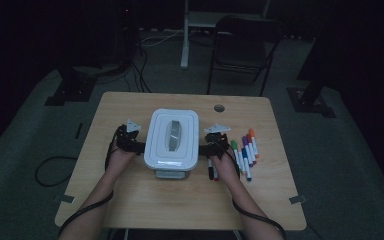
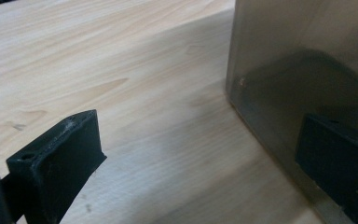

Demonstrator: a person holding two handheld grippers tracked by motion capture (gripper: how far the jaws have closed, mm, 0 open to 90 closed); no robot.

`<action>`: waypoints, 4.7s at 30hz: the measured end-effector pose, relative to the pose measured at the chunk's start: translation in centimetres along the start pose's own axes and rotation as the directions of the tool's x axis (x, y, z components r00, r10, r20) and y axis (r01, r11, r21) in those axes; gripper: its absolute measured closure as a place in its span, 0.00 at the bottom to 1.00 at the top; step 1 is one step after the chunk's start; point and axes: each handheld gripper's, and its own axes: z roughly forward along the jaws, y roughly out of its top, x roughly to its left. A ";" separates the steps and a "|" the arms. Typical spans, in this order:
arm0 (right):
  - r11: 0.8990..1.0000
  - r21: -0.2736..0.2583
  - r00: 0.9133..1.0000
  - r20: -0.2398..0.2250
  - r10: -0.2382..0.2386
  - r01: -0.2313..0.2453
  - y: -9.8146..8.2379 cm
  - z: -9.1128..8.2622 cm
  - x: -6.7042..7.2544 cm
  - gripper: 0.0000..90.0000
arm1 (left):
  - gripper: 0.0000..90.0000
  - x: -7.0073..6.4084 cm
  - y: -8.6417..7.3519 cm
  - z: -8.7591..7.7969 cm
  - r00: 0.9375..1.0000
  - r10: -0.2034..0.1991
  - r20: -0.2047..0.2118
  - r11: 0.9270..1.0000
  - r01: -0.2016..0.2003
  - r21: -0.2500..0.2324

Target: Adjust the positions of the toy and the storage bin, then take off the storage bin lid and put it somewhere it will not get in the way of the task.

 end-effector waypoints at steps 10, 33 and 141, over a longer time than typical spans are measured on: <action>0.999 -0.021 0.999 -0.034 0.030 -0.031 -2.8 -2.8 0.4 0.20 | 0.01 -2.0 -0.3 -0.8 0.997 0.061 0.047 0.998 -0.061 0.011; 0.999 -0.030 0.986 -0.167 -0.024 0.019 -5.1 -5.7 3.1 0.18 | 0.03 -0.7 -1.3 -0.9 0.992 0.027 0.127 1.000 -0.026 -0.011; 0.981 0.066 0.966 0.198 0.166 -0.182 -15.7 -11.6 -11.6 0.14 | 0.67 -12.7 5.3 -9.1 0.960 0.187 0.210 0.982 -0.188 -0.017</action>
